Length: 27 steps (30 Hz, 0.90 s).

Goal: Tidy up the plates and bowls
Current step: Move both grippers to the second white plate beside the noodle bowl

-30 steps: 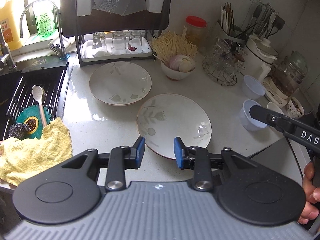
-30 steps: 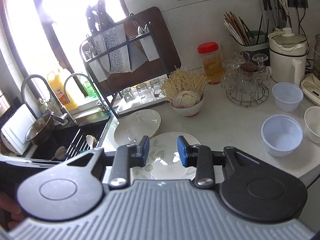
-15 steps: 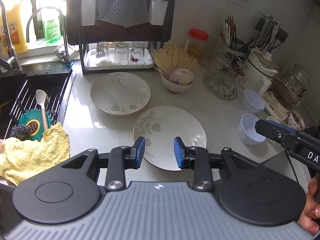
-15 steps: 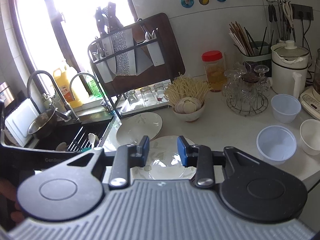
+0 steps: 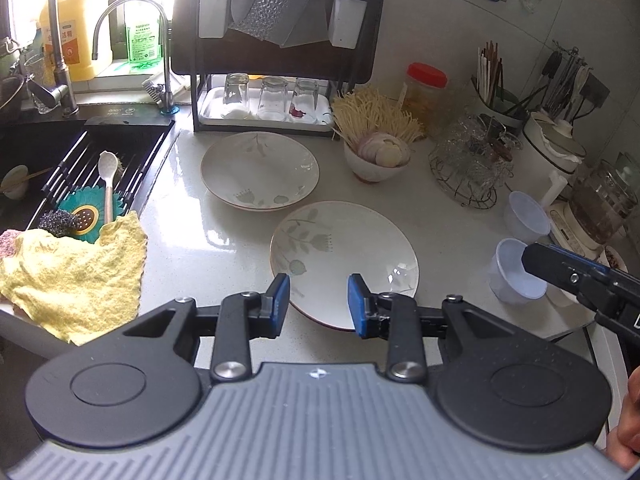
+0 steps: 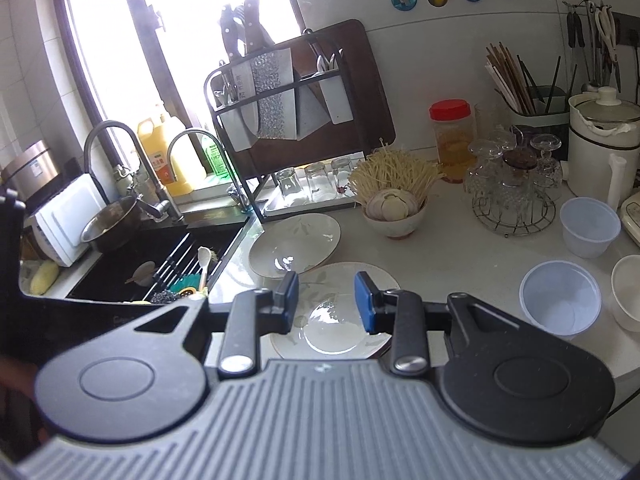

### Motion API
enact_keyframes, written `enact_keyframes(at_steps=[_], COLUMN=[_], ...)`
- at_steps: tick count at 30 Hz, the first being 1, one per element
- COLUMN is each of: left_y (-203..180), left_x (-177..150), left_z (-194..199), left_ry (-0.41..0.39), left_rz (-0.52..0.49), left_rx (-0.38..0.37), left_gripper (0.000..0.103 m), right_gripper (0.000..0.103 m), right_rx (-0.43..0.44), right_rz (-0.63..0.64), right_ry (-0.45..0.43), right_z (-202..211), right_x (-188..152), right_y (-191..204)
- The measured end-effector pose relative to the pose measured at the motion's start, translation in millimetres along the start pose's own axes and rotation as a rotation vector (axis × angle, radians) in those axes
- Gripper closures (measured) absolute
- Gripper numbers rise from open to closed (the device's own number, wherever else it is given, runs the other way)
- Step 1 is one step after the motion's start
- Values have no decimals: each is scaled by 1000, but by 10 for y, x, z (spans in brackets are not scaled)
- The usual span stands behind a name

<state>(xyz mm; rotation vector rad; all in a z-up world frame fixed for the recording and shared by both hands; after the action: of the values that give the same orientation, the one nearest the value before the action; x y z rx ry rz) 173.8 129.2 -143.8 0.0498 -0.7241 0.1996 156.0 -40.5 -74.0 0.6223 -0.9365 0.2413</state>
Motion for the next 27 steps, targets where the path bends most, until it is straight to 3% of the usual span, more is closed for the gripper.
enact_keyframes(at_steps=[10,22,27], left_y=[92,193,276], left_x=[-179,-145,-36], left_z=[-33,-188,-286], left_ry=[44,76,54], left_rz=[33,77,89], left_rx=[38,53,56], left_gripper=[66,66,66], right_gripper=[68,68,68], right_rx=[58,95,99], right_rz=[28,85,79], right_ry=[48,102,116], right_z=[-84,-287,-399], right_x=[-165,-163,-118], right_y=[34,127,189])
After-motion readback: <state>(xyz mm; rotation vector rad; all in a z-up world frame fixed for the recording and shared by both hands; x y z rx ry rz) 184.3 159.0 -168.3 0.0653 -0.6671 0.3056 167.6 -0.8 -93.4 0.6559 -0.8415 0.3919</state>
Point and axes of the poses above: each gripper's, at about its wrist camera, not at the fingertips, and z roughly against the way its jaws point, y to its left, x to its top, the point moved 10 cm from there along -z, roughly the way its jaws point, and after that the axes turned 11 degrees about x, right-handed, at the moved point
